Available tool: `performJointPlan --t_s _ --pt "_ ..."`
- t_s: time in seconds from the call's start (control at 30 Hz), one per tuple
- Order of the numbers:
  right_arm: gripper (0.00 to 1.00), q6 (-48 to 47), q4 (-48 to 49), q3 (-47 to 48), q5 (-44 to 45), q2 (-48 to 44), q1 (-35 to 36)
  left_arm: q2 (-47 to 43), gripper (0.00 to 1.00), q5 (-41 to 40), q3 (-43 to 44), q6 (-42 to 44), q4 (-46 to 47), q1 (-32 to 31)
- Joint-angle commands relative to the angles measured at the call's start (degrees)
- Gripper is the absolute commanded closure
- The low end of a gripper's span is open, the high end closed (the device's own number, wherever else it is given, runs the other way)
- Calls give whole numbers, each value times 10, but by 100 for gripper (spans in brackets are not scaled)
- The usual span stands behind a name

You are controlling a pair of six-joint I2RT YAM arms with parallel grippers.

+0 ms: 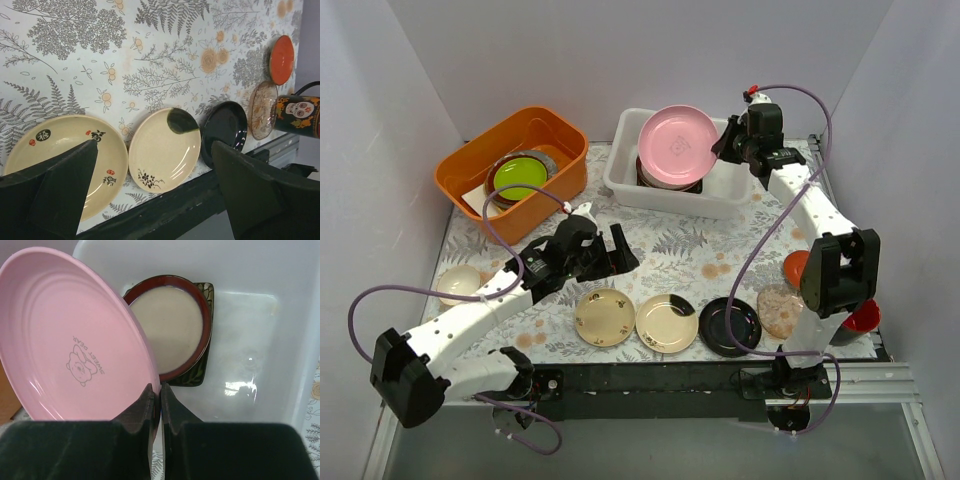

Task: Place the plates into the plastic bin on the countertop
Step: Place the plate in the plastic bin.

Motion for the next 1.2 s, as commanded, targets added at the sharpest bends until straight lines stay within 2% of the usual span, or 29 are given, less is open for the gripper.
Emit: performJointPlan --t_s 0.0,0.33,0.67,0.8,1.17 --pt "99 -10 -6 74 -22 40 -7 13 2 -88 28 -8 -20 -38" --pt "99 -7 -13 107 -29 98 -13 9 2 -114 25 -13 -21 -71" --pt "99 4 -33 156 -38 159 -18 56 2 -109 50 -6 -14 -104" --pt "99 12 -19 150 -38 168 -22 43 2 -104 41 -10 4 -107" --pt "99 20 -39 217 -44 231 -29 25 2 -110 35 -9 -2 -107"
